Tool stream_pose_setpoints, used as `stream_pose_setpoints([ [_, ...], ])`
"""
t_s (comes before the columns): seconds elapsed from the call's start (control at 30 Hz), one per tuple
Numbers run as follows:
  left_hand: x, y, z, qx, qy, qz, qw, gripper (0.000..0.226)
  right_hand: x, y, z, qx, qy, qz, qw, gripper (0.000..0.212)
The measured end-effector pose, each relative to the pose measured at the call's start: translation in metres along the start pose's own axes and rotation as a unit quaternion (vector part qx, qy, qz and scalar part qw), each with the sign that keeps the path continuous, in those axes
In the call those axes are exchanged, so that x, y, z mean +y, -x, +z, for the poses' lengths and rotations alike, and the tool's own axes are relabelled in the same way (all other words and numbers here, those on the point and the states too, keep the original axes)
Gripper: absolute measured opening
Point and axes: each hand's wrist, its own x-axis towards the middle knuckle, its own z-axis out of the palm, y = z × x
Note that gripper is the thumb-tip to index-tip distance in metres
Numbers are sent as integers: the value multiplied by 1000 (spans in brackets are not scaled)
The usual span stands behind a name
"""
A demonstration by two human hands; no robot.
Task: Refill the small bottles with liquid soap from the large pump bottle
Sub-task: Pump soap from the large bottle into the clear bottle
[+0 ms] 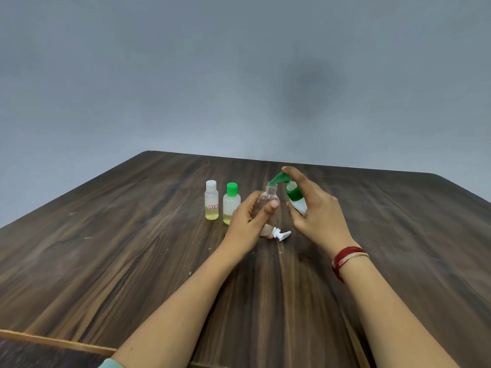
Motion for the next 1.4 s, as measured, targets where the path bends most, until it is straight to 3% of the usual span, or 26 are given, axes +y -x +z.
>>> stream_pose_setpoints([
  [0.27, -3, -1, 1, -11, 10, -17, 1000, 20, -1, -2, -3, 22, 6, -2, 1000, 73],
  [1.03, -6, -2, 1, -22, 44, -26, 998, 20, -1, -3, -1, -9, 16, -3, 1000, 73],
  [1.27, -5, -2, 0, -19, 50, -30, 998, 21, -3, -3, -1, -39, 27, -7, 999, 87],
  [1.4, -3, -1, 0, -17, 54, -37, 998, 13, -1, -2, -1, -31, 30, 6, 999, 76],
])
